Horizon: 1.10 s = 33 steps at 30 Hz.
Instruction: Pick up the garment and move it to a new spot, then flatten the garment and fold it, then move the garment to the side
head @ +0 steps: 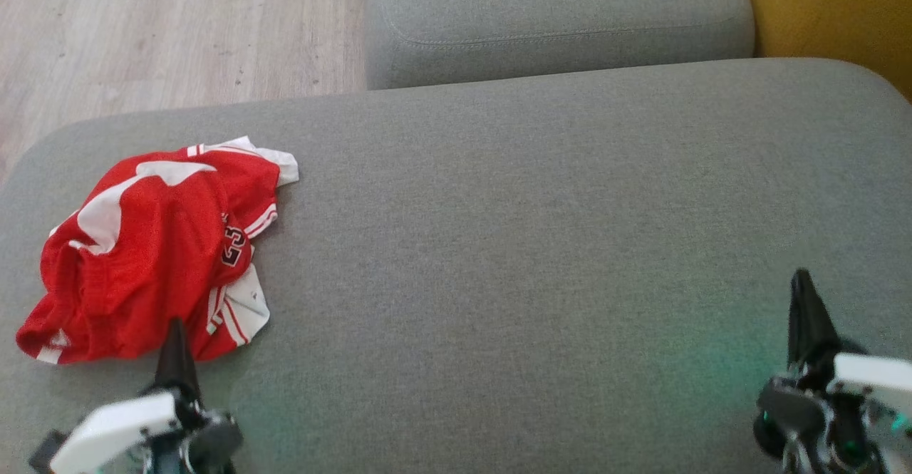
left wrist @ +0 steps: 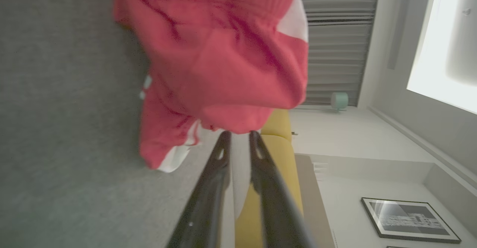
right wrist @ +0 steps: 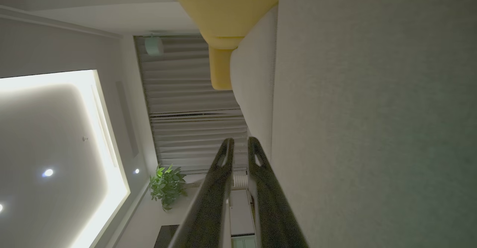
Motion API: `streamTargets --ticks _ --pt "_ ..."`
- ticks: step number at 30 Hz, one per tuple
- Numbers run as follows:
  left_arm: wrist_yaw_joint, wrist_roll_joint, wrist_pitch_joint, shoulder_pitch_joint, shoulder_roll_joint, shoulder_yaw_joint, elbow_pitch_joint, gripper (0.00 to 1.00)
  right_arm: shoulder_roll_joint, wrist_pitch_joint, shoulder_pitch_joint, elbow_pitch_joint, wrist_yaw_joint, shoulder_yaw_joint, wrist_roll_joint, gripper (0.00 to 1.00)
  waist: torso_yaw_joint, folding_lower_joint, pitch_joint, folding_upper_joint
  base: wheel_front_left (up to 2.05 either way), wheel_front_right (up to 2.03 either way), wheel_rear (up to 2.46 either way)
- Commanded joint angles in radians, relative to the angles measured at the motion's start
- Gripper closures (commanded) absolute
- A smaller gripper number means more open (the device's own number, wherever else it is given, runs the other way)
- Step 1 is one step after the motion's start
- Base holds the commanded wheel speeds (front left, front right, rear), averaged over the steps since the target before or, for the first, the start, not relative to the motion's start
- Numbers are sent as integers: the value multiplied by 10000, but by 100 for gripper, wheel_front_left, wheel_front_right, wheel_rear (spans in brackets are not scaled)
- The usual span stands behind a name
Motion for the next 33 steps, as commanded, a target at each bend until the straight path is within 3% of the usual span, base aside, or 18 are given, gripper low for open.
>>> streamTargets --ticks 1,13,33 --pt "0 3 -4 88 -9 -37 198 0 15 -1 98 214 0 18 1 0 0 0 1 0 0 0 0" --pt "-6 415 -281 295 -22 -257 417 0 -6 -281 277 434 -1 388 -457 0 -4 0 -77 0 0 0 0" --pt "238 3301 -868 481 -9 -515 -416 0 11 -871 365 -21 -2 905 -3157 0 -6 0 -252 0 0 0 0"
